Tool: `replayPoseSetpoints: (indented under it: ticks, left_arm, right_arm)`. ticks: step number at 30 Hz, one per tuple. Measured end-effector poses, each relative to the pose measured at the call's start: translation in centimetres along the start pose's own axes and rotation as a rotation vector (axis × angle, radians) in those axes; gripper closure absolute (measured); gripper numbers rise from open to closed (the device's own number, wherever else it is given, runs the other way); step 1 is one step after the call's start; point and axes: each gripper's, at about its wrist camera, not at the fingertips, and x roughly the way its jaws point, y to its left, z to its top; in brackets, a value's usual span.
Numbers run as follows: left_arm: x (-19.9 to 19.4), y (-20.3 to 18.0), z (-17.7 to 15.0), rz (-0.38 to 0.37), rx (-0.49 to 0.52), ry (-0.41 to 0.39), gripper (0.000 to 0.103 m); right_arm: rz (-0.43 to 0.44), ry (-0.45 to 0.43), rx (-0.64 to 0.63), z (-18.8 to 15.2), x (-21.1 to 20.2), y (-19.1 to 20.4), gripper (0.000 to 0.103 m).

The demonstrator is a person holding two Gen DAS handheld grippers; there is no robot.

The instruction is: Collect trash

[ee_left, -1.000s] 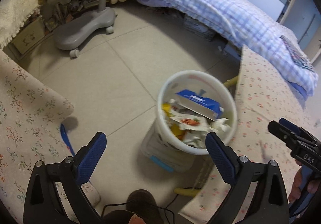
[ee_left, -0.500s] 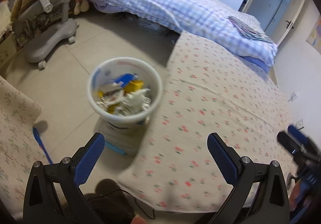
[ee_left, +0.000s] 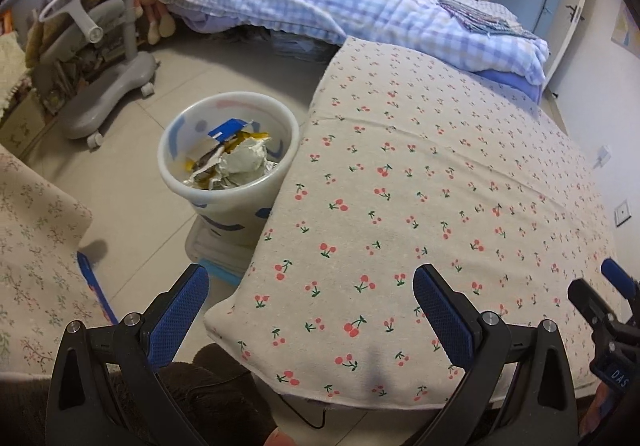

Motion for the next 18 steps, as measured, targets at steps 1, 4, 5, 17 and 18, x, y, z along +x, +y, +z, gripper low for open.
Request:
replayPoseSetpoints:
  ticks: [1,4,5,17,18]
  left_arm:
    - [-0.1,0.1,0.0,0.006,-0.008,-0.007,0.0]
    - [-0.3,0.3,0.3,0.028,-0.024,-0.036,0.0]
    - [-0.4,0.3,0.4,0.035,-0.028,-0.046,0.0]
    - [-1.1,0.1,0.4,0.043,-0.012,-0.085,0.0]
    - [-1.2,0.1,0.4,0.043,-0.012,-0.087,0.0]
  right_arm:
    - [0.0,0.004,0.001,-0.1,0.1,0.0,0.008]
    - [-0.003,0.005,0.009,-0.4,0.2,-0.2,0.008]
    - [-0.001,0.001,0.012,-0.4,0.2,-0.2,0.008]
    - [-0.003,-0.049,0.033,0.1,0.1,0.3,0.008]
    - [-0.004,-0.051,0.037,0.2,0.1,0.2,0.008]
